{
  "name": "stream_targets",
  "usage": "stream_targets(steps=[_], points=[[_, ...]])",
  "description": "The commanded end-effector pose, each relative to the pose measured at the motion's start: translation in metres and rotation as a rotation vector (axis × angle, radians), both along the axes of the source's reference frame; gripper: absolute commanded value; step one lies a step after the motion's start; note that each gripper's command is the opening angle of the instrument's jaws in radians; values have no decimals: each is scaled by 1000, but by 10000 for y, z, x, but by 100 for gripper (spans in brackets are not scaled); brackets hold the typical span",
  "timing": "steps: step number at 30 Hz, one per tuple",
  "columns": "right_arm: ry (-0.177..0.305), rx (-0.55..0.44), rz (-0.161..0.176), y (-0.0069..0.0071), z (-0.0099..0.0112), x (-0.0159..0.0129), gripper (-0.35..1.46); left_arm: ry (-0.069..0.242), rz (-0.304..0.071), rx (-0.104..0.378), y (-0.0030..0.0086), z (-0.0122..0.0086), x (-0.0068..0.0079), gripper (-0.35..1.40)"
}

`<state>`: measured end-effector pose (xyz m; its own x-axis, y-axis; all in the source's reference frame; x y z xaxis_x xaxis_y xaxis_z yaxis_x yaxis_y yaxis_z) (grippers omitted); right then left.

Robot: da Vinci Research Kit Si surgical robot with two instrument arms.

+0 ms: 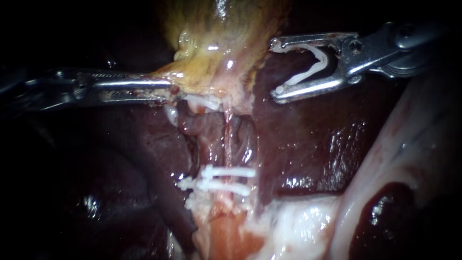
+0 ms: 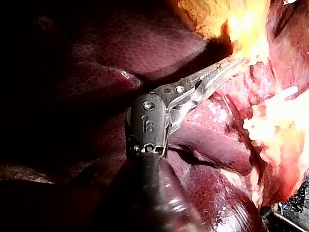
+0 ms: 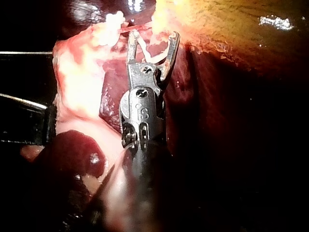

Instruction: Clipping third clip right tube

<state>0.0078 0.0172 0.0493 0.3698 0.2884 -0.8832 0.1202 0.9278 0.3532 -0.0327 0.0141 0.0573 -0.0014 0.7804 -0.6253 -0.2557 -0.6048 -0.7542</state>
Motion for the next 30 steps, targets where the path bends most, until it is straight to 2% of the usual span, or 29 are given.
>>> stream_targets(steps=[1,3,5,9,11,16,20,25,30], points=[[0,0,0,0,0,0,49,-3,2,2,3,-5,4,-35],[0,0,0,0,0,0,49,-9,8,10,9,-17,16,-35],[0,0,0,0,0,0,49,-24,-15,19,18,-32,31,-35],[0,0,0,0,0,1,49,-39,-48,-2,31,-60,60,-35],[0,0,0,-1,-1,2,49,-40,-54,-6,33,-66,67,-35],[1,1,-1,-3,-4,10,49,-38,-56,-7,30,-67,67,-35],[-6,59,3,-11,-7,23,49,-37,-57,-9,28,-66,65,-35],[-25,147,21,-26,-3,46,49,-37,-57,-9,28,-66,65,-35],[-35,206,20,-43,10,65,49,-36,-58,-10,27,-65,64,-35]])
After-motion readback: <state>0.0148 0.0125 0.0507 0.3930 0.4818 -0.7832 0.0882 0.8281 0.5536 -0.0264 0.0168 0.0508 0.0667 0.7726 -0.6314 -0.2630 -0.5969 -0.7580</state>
